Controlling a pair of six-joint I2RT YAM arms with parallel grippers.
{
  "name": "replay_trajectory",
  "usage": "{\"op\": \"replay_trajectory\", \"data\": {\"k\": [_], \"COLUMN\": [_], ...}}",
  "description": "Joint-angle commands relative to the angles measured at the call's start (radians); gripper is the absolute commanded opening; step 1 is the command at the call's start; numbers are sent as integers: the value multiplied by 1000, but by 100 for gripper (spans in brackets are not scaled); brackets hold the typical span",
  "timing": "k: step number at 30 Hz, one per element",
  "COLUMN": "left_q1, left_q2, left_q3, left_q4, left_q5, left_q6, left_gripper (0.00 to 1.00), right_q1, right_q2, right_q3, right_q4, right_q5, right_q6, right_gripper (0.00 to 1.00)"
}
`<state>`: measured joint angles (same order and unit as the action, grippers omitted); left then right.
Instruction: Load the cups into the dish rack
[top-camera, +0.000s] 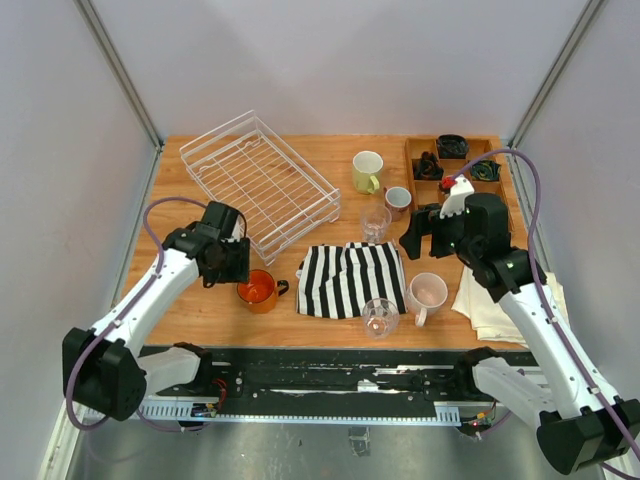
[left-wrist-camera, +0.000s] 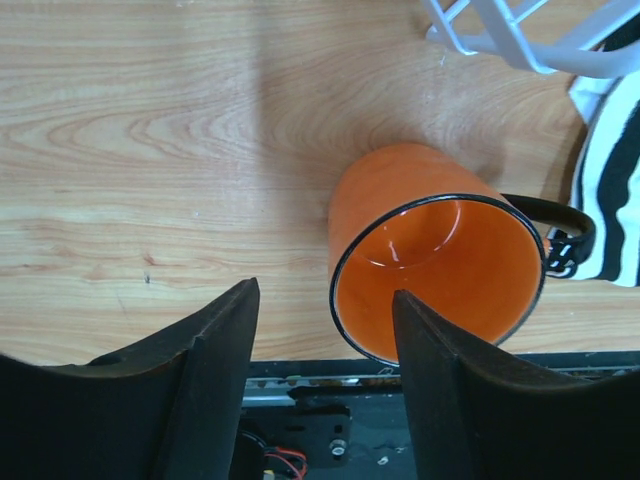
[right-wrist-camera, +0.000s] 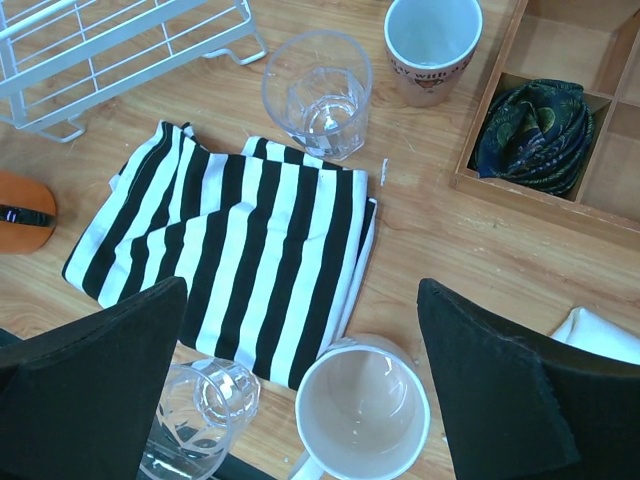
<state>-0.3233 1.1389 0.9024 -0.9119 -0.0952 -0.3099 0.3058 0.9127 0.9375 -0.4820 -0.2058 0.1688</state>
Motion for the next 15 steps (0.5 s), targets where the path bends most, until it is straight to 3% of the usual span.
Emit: {"op": "replay_trajectory", "data": {"k": [1,6,15], "left_q1": [-7,-7,-7], "left_q2": [50,93,187], "left_q3": [45,80,70], "left_q4": [7,10,13], "left_q5": [-2,13,54], "left_q6": [36,40,58], "left_gripper": [58,50,48], "right_q1": [18,18,18], "right_q2": [0,-1,1], "right_q3": [15,8,1], "right_q4": [23,24,32], "right_q5": [19,33,51], "right_q6": [21,10,-11], "right_gripper": [99,99,99]}}
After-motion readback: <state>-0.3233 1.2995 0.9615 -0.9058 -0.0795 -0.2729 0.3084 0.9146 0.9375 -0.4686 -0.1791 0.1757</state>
